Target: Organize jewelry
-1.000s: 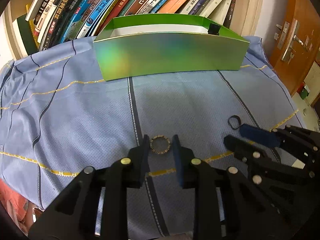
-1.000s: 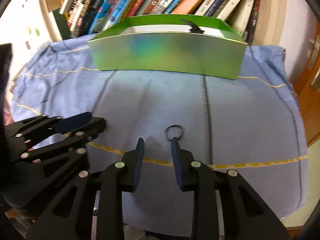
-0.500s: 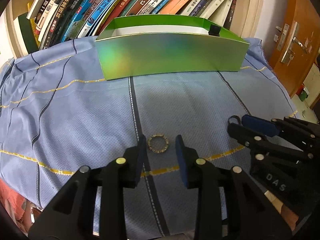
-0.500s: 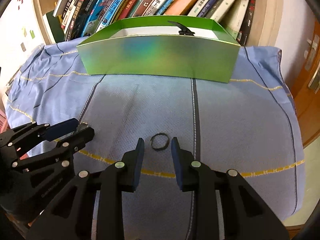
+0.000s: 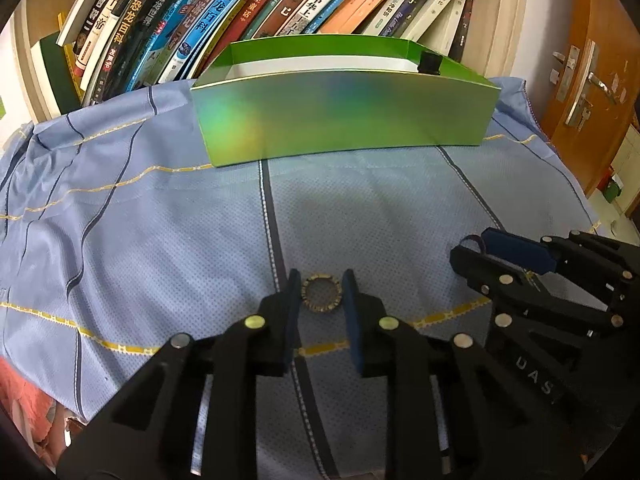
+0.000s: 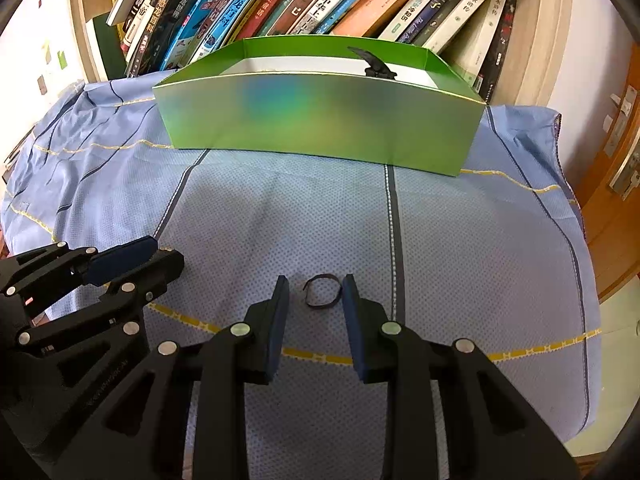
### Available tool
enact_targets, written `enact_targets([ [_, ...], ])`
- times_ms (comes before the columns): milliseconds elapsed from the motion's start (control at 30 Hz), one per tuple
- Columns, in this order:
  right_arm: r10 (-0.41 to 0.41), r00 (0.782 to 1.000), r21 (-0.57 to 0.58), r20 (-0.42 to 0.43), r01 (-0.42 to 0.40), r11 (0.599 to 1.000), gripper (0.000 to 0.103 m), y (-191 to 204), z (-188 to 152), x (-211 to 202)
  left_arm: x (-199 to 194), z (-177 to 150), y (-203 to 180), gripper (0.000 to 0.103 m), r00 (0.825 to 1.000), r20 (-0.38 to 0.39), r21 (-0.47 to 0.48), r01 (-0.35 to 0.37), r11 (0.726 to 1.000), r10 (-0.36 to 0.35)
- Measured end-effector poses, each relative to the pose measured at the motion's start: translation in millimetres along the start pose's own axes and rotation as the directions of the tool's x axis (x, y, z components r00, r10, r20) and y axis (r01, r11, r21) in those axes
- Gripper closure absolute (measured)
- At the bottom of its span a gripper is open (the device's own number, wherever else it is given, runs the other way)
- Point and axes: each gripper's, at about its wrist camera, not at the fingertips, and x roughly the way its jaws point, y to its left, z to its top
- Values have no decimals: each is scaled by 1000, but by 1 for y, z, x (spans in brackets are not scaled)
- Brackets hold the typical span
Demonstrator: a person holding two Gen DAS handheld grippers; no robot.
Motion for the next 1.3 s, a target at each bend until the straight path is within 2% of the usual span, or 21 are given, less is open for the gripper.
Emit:
enact_targets([
  [33,-5,1000,3,0,5,1000,83,0,0,0,0,0,0,82,1000,0,-1,-2,1000,2],
  [233,-61,998,29,4,61,998,83,-7,-1,-1,0,0,1,81,1000,0,-9,-19,1000,19],
  [467,-80,997,140,-1,79,987,82,-26,0,-1,1,1,9,81,999,4,-51,-53,997,54],
  [500,-64,998,160,1,64,985,81,-28,0,-2,1,1,10,81,998,5,-58,-61,996,61],
  [567,-33,999,170,-1,33,985,68,-31,-2,-4,2,2,12,72,997,3,-71,-81,994,82],
  [633,-16,1000,163,6,15,986,61,-30,-4,-9,1,1,14,68,996,3,-79,-84,993,85],
  [700,-32,999,129,10,31,991,61,-26,-8,-12,0,0,15,61,996,1,-80,-94,992,94],
  [800,-77,997,76,17,75,994,61,-21,-10,-9,-1,-3,15,60,996,5,-81,-88,993,89],
  [900,-77,997,67,16,76,995,61,-20,-6,-6,-1,-4,14,60,996,15,-83,-83,993,85],
  [933,-78,997,64,16,76,995,62,-20,-6,-5,-1,-4,14,60,996,18,-84,-82,993,84],
  [1000,-67,998,58,17,66,996,69,-18,-4,-3,-1,-4,14,60,997,22,-83,-77,994,79],
  [1067,-47,999,53,14,46,998,83,-14,-4,-4,0,-4,16,66,998,26,-81,-63,995,66],
  [1167,-62,998,50,17,61,997,84,-10,-4,-4,0,-4,18,82,998,30,-83,-59,995,61],
  [1300,-52,999,69,12,51,996,85,-11,-4,-5,0,-2,20,82,998,29,-90,-49,995,52],
])
